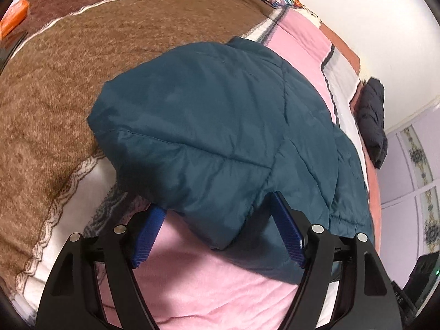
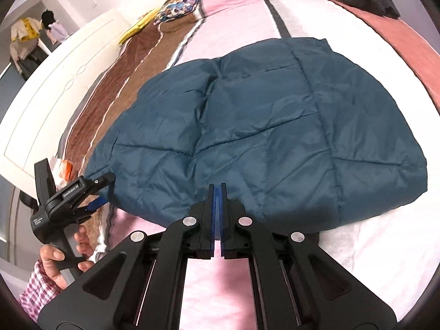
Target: Fold large clothes
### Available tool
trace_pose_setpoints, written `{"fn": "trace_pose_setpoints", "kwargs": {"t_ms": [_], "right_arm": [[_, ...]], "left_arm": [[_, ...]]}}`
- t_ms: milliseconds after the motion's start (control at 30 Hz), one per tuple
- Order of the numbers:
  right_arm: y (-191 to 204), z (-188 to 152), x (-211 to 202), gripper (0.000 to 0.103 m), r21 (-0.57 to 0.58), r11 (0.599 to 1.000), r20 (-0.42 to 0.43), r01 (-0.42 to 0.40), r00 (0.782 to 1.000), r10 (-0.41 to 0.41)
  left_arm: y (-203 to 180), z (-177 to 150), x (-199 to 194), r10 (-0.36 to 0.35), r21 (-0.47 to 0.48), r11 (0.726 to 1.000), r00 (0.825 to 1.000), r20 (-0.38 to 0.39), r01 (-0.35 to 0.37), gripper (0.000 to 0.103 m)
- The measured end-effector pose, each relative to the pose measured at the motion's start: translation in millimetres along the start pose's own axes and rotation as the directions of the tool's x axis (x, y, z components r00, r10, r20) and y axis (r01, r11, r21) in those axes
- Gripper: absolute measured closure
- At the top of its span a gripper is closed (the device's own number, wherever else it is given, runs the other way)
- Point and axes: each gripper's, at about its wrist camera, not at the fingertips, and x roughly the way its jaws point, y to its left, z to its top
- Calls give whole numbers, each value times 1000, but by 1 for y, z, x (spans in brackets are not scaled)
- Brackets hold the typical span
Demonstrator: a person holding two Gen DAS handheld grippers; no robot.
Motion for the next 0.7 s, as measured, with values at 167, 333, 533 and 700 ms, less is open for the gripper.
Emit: {"fn": "trace_pose_setpoints", "kwargs": {"t_ms": [167,333,533,700], "right_arm": [[-16,2,-2,99,25,998,-9,49,999,-49],[-23,-1,2,98,30,996,-33,86,996,-85],[-30,-3,1,98,48,994,-35,100,995,-99],[-48,-3,-23,87,101,987,22,125,992,-128]], "left_arm": [[13,5,3,-38,-72,997,999,-3,38,27],[16,7,7,-48,-113,992,999,0,47,26],[13,6,8,-41,-113,993,999,8,41,26],[12,8,10,-36,-111,993,999,4,36,26]]}}
